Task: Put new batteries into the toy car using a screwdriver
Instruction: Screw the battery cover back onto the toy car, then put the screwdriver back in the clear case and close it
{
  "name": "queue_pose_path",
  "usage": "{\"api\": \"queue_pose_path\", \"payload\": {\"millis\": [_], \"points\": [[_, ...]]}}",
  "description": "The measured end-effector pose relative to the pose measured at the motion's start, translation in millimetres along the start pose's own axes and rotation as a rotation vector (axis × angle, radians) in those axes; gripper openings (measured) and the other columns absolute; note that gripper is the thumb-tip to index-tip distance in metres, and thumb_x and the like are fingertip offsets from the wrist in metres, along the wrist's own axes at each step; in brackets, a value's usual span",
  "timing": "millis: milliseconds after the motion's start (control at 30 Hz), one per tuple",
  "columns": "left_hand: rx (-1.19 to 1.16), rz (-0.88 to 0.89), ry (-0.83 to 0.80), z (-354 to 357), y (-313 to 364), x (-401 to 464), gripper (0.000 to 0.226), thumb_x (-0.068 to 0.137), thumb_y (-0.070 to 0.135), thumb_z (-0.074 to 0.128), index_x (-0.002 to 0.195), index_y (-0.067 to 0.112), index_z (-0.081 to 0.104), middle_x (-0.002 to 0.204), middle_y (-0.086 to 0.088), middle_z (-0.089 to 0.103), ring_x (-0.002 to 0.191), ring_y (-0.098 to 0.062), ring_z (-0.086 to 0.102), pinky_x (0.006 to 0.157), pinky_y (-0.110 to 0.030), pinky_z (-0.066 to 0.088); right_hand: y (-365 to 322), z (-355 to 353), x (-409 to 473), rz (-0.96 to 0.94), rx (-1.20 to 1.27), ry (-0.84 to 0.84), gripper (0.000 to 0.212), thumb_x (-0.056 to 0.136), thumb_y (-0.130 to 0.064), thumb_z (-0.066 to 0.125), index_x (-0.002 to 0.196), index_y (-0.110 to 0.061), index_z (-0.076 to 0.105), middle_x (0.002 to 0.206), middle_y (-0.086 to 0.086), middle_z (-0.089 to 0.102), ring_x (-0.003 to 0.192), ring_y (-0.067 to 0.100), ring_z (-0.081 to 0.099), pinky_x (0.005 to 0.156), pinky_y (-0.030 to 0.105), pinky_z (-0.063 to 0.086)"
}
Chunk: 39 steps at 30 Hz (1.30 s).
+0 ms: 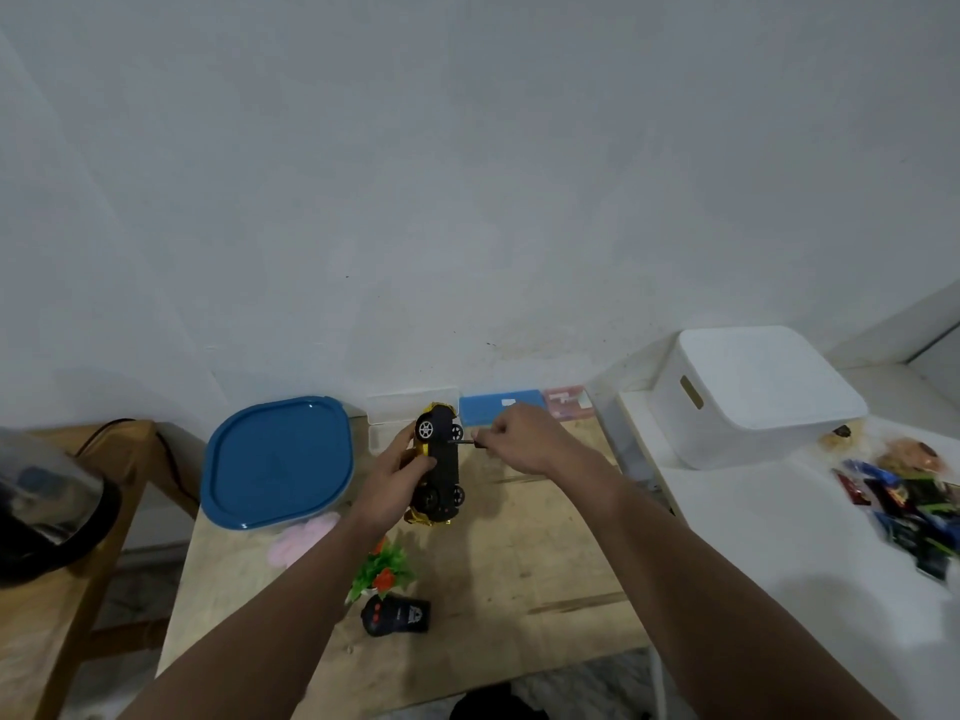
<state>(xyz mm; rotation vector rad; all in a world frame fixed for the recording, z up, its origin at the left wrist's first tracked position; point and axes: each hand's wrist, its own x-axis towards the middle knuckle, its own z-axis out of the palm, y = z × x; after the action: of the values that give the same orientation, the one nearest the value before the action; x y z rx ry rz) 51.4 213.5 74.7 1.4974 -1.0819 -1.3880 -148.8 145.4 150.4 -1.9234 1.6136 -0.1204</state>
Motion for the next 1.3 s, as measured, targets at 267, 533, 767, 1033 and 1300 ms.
{"api": "queue_pose_path", "payload": {"millis": [267,533,767,1033,1300], "points": [[0.19,-0.068,0.051,41,-19,17,0.055,0.095,0.028,0.071,0.142,0.04,0.044,0.112,0.011,0.069,0.1,-0.014,0.069,0.094,-0.045,0.057,56,10,13,0.12,-0.028,0.049,0.05,0.095,-0.047,0.059,0.059,-0.012,0.057,0.056,0.003,0.054,0.057,0.018,0.055,0.05,0.029,0.034],[0.631,-0.282,0.147,92,-77,58,0.082,0.08,0.063,0.065,0.146,0.03,0.03,0.129,-0.01,0.058,0.118,-0.038,0.054,0.094,-0.052,0.05,115,23,42,0.166,0.012,0.14,0.051,0.099,-0.049,0.053,0.056,-0.023,0.043,0.056,-0.004,0.046,0.054,0.013,0.047,0.048,0.03,0.023],[0.972,-0.366,0.06,132,-107,90,0.091,0.087,0.058,0.064,0.157,0.029,0.013,0.141,-0.017,0.038,0.125,-0.04,0.045,0.085,-0.05,0.051,137,41,74,0.142,0.074,0.137,0.044,0.1,-0.05,0.052,0.063,-0.026,0.051,0.06,-0.006,0.05,0.059,0.011,0.051,0.05,0.028,0.029],[1.028,-0.439,-0.011,136,-103,100,0.105,0.083,0.068,0.064,0.162,0.037,0.001,0.147,-0.015,0.029,0.125,-0.04,0.048,0.088,-0.048,0.051,137,50,93,0.107,0.095,0.123,0.037,0.099,-0.05,0.054,0.073,-0.023,0.058,0.062,-0.01,0.05,0.06,0.006,0.049,0.053,0.026,0.03],[0.824,-0.331,0.045,114,-106,87,0.098,0.087,0.085,0.04,0.164,0.035,0.005,0.15,-0.014,0.034,0.129,-0.04,0.053,0.094,-0.051,0.051,116,61,120,0.006,0.151,0.058,0.028,0.099,-0.043,0.057,0.097,-0.019,0.071,0.083,-0.001,0.068,0.076,0.018,0.062,0.067,0.033,0.05]]}}
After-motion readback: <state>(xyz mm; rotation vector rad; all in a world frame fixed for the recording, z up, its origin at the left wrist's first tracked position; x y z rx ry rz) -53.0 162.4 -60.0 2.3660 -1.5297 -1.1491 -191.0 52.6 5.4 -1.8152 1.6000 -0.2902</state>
